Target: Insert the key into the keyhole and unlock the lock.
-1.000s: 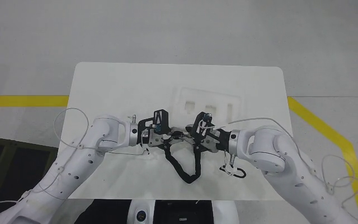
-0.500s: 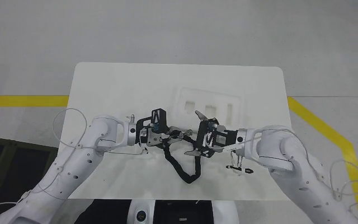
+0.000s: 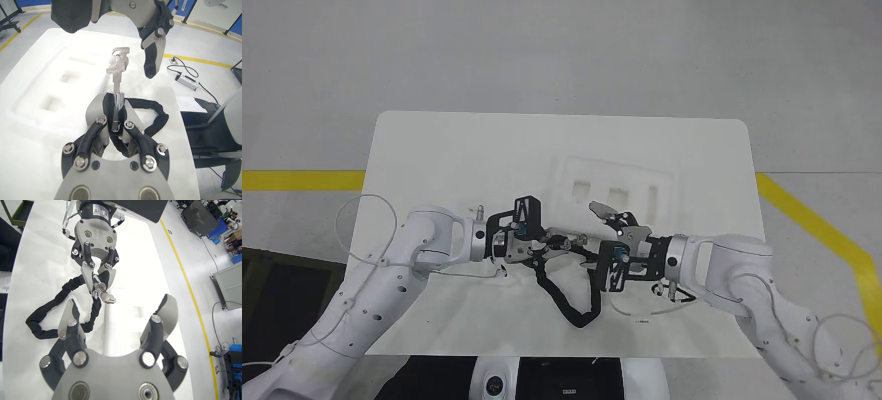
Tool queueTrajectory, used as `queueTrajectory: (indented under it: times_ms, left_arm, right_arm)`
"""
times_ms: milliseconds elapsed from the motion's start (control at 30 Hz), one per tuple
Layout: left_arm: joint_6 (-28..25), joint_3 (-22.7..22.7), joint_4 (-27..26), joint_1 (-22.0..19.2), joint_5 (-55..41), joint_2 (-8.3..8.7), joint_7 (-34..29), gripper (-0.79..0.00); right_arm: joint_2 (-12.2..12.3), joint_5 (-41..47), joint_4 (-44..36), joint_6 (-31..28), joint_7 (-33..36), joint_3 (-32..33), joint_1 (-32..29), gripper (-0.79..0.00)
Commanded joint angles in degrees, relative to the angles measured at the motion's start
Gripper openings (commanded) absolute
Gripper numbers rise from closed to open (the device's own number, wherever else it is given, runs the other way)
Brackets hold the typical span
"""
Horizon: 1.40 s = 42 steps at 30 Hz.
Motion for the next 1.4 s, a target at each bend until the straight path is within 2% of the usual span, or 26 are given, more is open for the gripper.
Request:
queueTrajectory:
  times_ms: [0, 233, 500, 767, 867, 1067, 1367]
  left_arm:
    - [-0.1, 0.0, 0.0, 0.0, -0.1, -0.06, -0.1, -0.785]
    - [-0.4, 0.1, 0.2, -0.2, -0.3, -0.29, -0.5, -0.785]
    - [-0.5, 0.0, 0.3, -0.2, -0.2, -0.48, -0.8, -0.785]
    - [-0.5, -0.2, 0.2, -0.1, 0.1, -0.62, -0.8, -0.785]
    - [-0.2, -0.4, 0.1, 0.0, 0.5, -0.65, -1.0, -0.785]
    - [0.5, -1.0, -0.4, 0.4, 1.3, -0.64, -1.5, -0.785]
    - [1.5, -2.1, -1.7, 1.0, 2.5, -0.6, -1.6, -0.785]
  right_arm:
    - [0.0, -1.5, 0.2, -0.2, -1.1, -0.1, 0.1, -0.397]
    - [0.0, -4.3, 0.5, -0.8, -2.7, -0.4, 0.4, -0.493]
    - [-0.2, -4.5, 0.3, -1.9, -3.3, -0.7, 0.9, -0.665]
    - [-0.3, -3.0, 0.2, -3.4, -1.5, -1.1, 1.4, -0.757]
    - [-0.4, -1.2, 0.5, -4.2, -0.2, -1.4, 1.6, -0.785]
    - [-0.6, 5.6, 0.9, -4.4, 5.5, -1.6, 1.7, -0.785]
    - [-1.1, 21.6, 2.2, 1.0, 18.3, -2.8, 3.3, -0.785]
